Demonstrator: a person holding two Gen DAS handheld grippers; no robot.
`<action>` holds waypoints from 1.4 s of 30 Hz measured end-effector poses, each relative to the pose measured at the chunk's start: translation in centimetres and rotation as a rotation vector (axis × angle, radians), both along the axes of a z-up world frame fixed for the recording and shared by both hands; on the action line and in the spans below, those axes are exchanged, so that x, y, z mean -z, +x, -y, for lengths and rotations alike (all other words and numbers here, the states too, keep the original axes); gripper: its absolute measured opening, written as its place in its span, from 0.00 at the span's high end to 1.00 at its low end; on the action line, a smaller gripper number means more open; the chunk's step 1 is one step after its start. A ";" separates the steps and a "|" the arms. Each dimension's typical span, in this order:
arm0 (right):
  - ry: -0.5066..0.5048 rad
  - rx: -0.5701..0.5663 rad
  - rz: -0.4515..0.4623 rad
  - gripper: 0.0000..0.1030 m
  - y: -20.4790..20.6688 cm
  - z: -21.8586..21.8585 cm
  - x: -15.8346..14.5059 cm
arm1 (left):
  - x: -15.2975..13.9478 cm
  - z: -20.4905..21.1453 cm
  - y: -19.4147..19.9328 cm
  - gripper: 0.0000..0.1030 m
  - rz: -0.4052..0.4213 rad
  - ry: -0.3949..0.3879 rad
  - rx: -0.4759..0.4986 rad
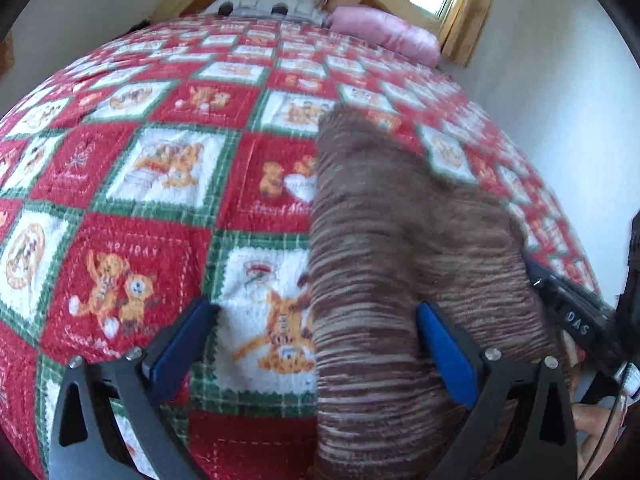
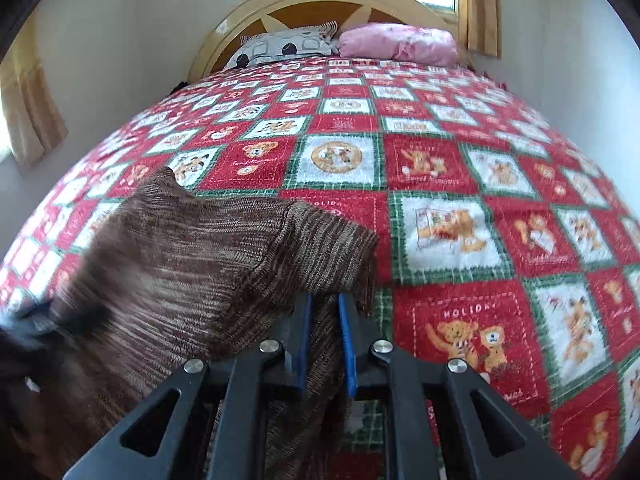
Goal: Fold small clothes
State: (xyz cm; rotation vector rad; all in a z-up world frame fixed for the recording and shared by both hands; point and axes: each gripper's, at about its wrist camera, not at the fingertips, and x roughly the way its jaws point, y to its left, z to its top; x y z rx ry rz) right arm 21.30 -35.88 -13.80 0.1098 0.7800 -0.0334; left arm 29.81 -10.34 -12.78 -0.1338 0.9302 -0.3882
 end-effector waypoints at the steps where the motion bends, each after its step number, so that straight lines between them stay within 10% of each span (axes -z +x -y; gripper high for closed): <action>1: 0.017 -0.001 0.001 0.86 0.1 0.3 0.1 | -0.2 -0.2 -0.2 0.00 0.014 -0.008 -0.006; 6: 0.022 0.001 0.020 0.85 0.0 0.4 0.4 | 0.1 0.1 -0.4 0.00 0.006 0.032 0.001; 10: -0.029 0.123 -0.022 0.34 -0.2 1.0 -0.2 | 0.1 -0.4 -0.3 0.00 0.000 0.009 0.009; 16: 0.428 0.207 0.069 0.34 -6.3 6.4 -1.1 | -0.1 -2.4 -0.8 0.00 -0.022 -0.137 0.045; 21: 0.548 0.200 0.059 0.34 -9.1 7.6 0.2 | -0.7 -4.1 -0.9 0.00 -0.072 -0.234 0.045; 27: 0.566 0.102 0.021 0.33 -6.8 5.5 0.5 | -0.3 -2.7 1.2 0.00 -0.142 -0.254 0.051; 35: 0.338 0.012 -0.025 0.31 -4.0 0.2 0.8 | -0.1 1.3 -0.1 0.00 -0.008 0.024 0.103; 42: 0.327 0.010 0.008 0.31 -4.8 0.4 1.5 | 0.1 0.9 0.2 0.00 -0.004 0.008 0.102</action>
